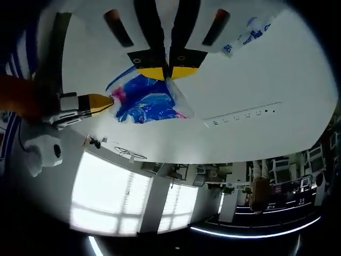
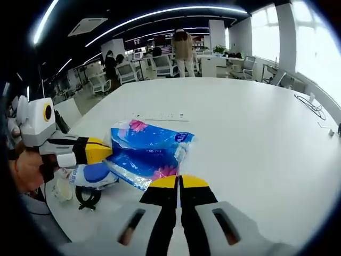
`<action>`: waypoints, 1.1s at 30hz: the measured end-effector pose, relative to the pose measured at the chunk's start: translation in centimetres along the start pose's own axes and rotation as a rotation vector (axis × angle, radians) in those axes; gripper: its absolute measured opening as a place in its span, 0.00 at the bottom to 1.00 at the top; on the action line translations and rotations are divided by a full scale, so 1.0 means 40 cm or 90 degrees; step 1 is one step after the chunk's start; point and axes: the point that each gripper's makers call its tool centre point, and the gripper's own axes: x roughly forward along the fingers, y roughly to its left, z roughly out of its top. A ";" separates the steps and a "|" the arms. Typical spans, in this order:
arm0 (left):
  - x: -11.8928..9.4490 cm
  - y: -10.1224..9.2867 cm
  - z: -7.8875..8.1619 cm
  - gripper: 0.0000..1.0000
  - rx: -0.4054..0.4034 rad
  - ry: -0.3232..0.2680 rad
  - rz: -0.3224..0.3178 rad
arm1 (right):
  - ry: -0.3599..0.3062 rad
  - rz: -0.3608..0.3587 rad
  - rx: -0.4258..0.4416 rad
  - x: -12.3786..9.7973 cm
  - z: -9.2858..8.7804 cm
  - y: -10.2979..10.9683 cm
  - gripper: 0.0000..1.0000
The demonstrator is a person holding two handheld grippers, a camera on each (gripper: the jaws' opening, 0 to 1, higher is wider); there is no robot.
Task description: Arrange the tabletop items into an orderly group along one side of the table until the central work area is clear of visible clutter.
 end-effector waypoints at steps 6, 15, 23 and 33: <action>0.031 -0.006 -0.027 0.00 -0.037 0.009 0.015 | 0.016 0.004 -0.012 0.021 -0.020 -0.031 0.00; 0.075 -0.015 -0.075 0.00 -0.081 0.017 0.044 | 0.041 0.023 -0.039 0.065 -0.053 -0.075 0.00; 0.115 -0.026 -0.115 0.00 -0.107 0.030 0.055 | 0.067 0.038 -0.055 0.095 -0.092 -0.110 0.00; 0.161 -0.032 -0.152 0.00 -0.137 0.042 0.060 | 0.078 0.038 -0.059 0.121 -0.128 -0.146 0.00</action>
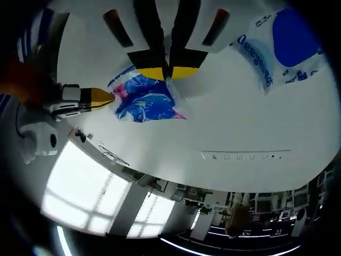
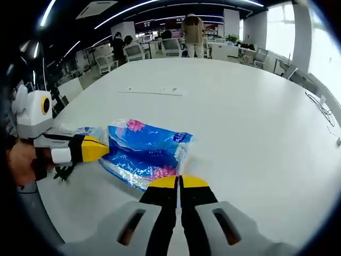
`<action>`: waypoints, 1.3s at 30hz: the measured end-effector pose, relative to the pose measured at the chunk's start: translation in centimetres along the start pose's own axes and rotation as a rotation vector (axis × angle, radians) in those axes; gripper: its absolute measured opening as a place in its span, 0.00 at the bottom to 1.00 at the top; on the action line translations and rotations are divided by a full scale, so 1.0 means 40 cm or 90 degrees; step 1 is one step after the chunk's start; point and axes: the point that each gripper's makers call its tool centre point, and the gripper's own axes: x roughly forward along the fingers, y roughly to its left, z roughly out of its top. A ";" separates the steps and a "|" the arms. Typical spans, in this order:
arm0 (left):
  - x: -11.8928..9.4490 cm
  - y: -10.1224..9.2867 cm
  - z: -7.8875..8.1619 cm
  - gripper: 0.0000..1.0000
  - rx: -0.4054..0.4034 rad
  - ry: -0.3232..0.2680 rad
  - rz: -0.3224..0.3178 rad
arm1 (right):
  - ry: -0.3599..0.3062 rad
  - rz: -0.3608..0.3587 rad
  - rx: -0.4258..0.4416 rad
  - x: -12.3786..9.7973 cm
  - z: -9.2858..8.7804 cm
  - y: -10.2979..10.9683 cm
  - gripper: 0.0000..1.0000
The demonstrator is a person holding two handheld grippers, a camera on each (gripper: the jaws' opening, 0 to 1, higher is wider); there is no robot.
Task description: Arrange the tabletop items into an orderly group along one side of the table until the central work area is clear of visible clutter.
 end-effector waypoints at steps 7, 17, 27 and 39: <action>0.026 0.000 -0.020 0.00 -0.019 0.006 0.000 | 0.002 -0.003 -0.005 0.017 -0.006 -0.021 0.00; 0.058 -0.002 -0.035 0.00 -0.036 0.013 -0.001 | 0.007 -0.008 -0.010 0.037 -0.023 -0.045 0.00; 0.072 0.000 -0.058 0.00 -0.045 0.018 -0.004 | 0.013 -0.007 -0.012 0.054 -0.043 -0.053 0.00; 0.082 -0.002 -0.061 0.06 -0.044 0.019 -0.009 | 0.018 -0.008 -0.005 0.060 -0.056 -0.064 0.00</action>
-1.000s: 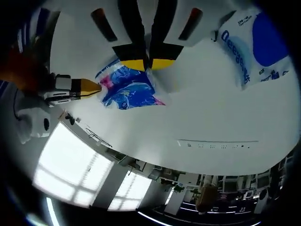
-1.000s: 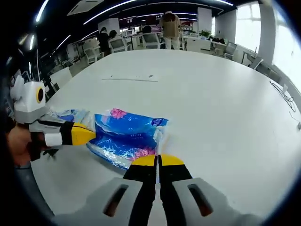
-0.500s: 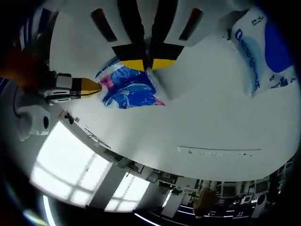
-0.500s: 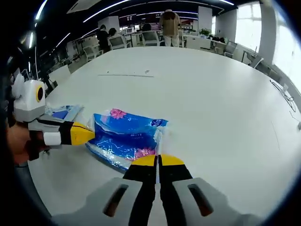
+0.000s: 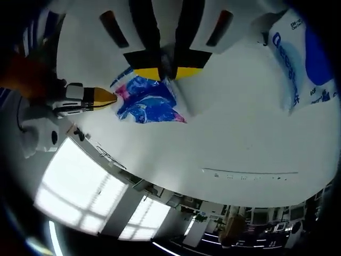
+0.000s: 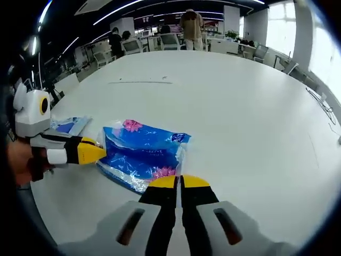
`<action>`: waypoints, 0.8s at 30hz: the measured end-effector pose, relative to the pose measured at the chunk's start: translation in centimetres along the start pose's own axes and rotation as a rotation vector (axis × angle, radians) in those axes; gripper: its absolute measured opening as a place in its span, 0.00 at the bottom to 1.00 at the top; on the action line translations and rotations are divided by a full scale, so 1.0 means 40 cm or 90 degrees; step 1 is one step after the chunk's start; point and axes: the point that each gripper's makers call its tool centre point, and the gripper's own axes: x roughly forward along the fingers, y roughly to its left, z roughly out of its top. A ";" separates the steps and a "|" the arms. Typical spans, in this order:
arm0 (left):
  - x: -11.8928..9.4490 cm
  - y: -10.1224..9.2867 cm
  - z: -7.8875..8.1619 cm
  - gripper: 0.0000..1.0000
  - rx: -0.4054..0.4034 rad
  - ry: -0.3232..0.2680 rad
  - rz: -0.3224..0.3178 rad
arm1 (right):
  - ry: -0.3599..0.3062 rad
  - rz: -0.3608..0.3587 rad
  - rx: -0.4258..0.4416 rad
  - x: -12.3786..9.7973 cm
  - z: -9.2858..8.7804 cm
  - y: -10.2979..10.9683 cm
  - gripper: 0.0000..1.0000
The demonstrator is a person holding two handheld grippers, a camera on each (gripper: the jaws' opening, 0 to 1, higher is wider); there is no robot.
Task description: Arrange the tabletop items into an orderly group along one side of the table until the central work area is clear of visible clutter.
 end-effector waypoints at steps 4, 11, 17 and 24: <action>0.000 0.001 0.005 0.09 0.001 -0.006 0.001 | 0.001 0.000 0.003 0.000 0.000 -0.003 0.01; -0.001 -0.002 0.014 0.16 0.016 -0.004 0.001 | -0.006 -0.007 0.007 -0.003 0.008 -0.012 0.07; -0.005 -0.002 0.015 0.18 0.020 -0.003 0.001 | -0.008 -0.015 0.008 -0.009 0.011 -0.019 0.11; -0.008 -0.014 0.018 0.23 0.024 -0.001 -0.007 | -0.018 -0.025 0.012 -0.027 0.019 -0.027 0.12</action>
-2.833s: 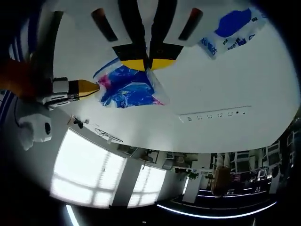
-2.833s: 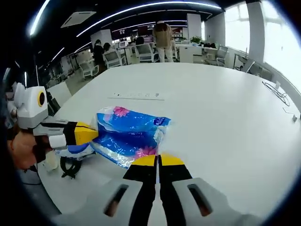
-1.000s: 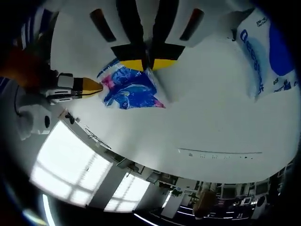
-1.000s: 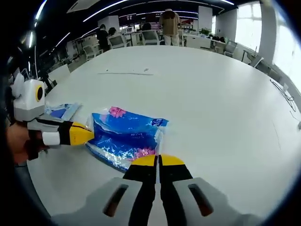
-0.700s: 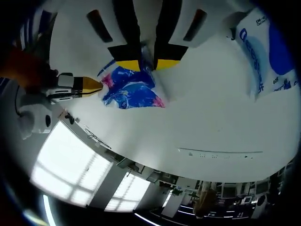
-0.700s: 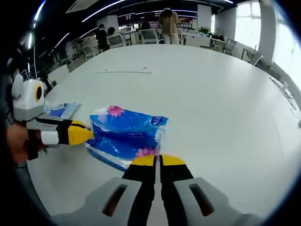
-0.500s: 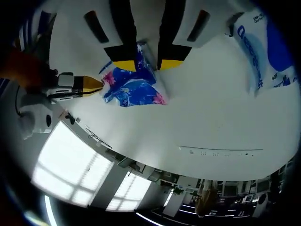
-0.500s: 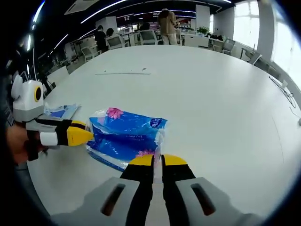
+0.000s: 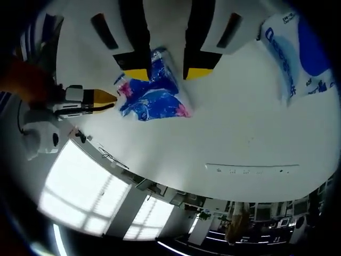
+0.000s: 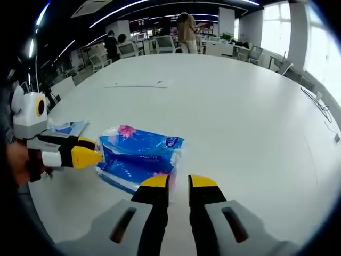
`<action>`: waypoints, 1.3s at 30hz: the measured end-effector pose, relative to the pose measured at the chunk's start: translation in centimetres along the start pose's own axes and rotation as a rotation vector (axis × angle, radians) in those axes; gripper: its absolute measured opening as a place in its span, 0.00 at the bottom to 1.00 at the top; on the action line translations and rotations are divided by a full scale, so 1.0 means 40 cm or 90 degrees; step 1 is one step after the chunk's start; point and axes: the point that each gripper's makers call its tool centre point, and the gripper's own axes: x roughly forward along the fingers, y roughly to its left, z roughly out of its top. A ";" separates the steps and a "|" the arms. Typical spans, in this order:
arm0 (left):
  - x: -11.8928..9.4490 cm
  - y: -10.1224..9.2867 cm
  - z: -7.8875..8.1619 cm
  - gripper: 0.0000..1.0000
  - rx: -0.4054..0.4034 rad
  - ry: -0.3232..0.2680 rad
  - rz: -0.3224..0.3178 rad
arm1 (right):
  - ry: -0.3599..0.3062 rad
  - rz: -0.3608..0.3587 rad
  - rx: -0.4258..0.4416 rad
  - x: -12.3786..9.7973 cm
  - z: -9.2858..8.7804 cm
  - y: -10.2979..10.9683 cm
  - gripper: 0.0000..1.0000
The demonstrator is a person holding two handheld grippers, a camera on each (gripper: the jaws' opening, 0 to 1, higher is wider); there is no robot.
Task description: Arrange the tabletop items into an orderly group along one side of the table until the central work area is clear of visible clutter.
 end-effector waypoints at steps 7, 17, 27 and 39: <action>-0.008 -0.014 0.009 0.27 0.006 -0.001 -0.011 | -0.009 -0.005 0.003 -0.009 0.012 -0.001 0.13; -0.028 -0.027 0.040 0.36 0.023 -0.008 -0.028 | -0.025 -0.013 0.003 -0.033 0.032 0.006 0.16; -0.055 -0.019 0.071 0.41 0.039 -0.016 -0.035 | -0.044 -0.018 0.006 -0.055 0.065 0.021 0.20; -0.101 -0.012 0.108 0.47 0.057 -0.024 -0.045 | -0.072 -0.019 0.009 -0.100 0.108 0.046 0.26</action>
